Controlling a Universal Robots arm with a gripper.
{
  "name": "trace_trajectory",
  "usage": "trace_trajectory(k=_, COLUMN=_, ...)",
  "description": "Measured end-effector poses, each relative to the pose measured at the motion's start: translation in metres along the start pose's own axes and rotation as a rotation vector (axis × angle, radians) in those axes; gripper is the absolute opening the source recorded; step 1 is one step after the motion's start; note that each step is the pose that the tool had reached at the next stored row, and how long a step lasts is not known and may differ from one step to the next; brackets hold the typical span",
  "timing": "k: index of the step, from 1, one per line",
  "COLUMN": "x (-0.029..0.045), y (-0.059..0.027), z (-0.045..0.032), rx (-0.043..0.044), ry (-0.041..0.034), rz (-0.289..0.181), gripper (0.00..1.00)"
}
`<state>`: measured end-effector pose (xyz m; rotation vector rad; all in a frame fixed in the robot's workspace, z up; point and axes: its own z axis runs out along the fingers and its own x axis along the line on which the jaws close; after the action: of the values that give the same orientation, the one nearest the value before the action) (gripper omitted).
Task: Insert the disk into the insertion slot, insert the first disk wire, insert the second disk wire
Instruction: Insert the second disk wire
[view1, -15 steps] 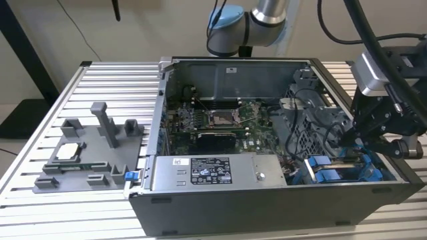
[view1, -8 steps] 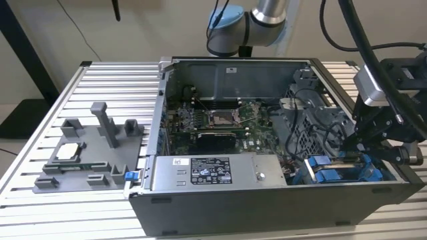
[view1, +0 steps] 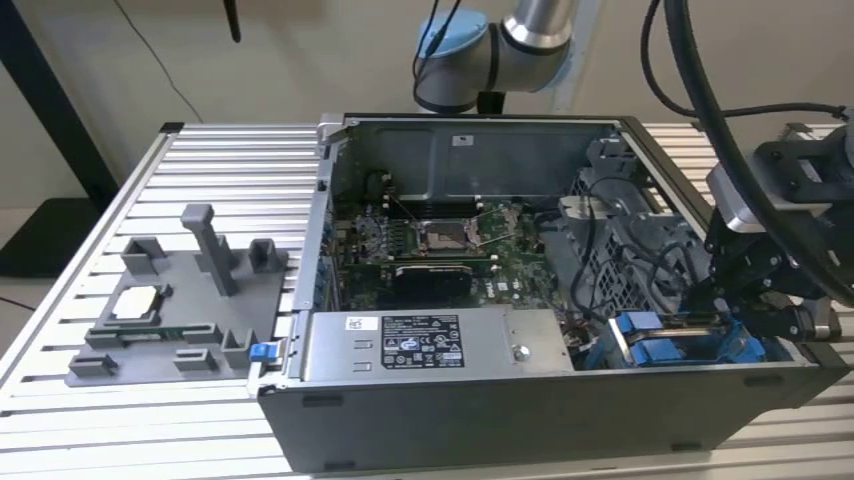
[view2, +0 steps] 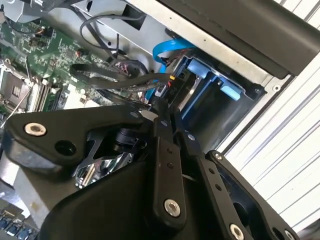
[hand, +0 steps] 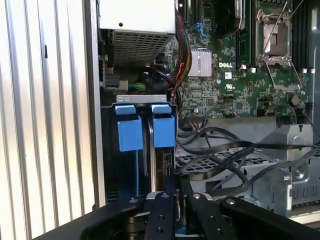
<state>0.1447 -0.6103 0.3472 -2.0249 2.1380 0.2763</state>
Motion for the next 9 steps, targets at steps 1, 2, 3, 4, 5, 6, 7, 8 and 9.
trace_trajectory(k=1, x=0.0003, y=0.0000, z=0.0012, rx=0.0025, ry=0.0007, rz=-0.001, gripper=0.00)
trace_trajectory(k=2, x=0.0007, y=0.0000, z=0.0026, rx=0.0053, ry=0.0007, rz=-0.001, gripper=0.00)
trace_trajectory(k=3, x=0.0010, y=-0.0001, z=0.0038, rx=0.0081, ry=0.0006, rz=-0.002, gripper=0.00)
trace_trajectory(k=4, x=0.0013, y=0.0000, z=0.0049, rx=0.0108, ry=0.0006, rz=-0.003, gripper=0.00)
trace_trajectory(k=5, x=0.0015, y=-0.0001, z=0.0056, rx=0.0129, ry=0.0006, rz=-0.004, gripper=0.00)
trace_trajectory(k=6, x=0.0016, y=-0.0001, z=0.0061, rx=0.0139, ry=0.0005, rz=-0.004, gripper=0.00)
trace_trajectory(k=7, x=0.0017, y=-0.0001, z=0.0063, rx=0.0141, ry=0.0006, rz=-0.004, gripper=0.00)
trace_trajectory(k=8, x=0.0018, y=-0.0001, z=0.0065, rx=0.0143, ry=0.0005, rz=-0.004, gripper=0.00)
trace_trajectory(k=9, x=0.0018, y=-0.0001, z=0.0067, rx=0.0143, ry=0.0005, rz=-0.004, gripper=0.00)
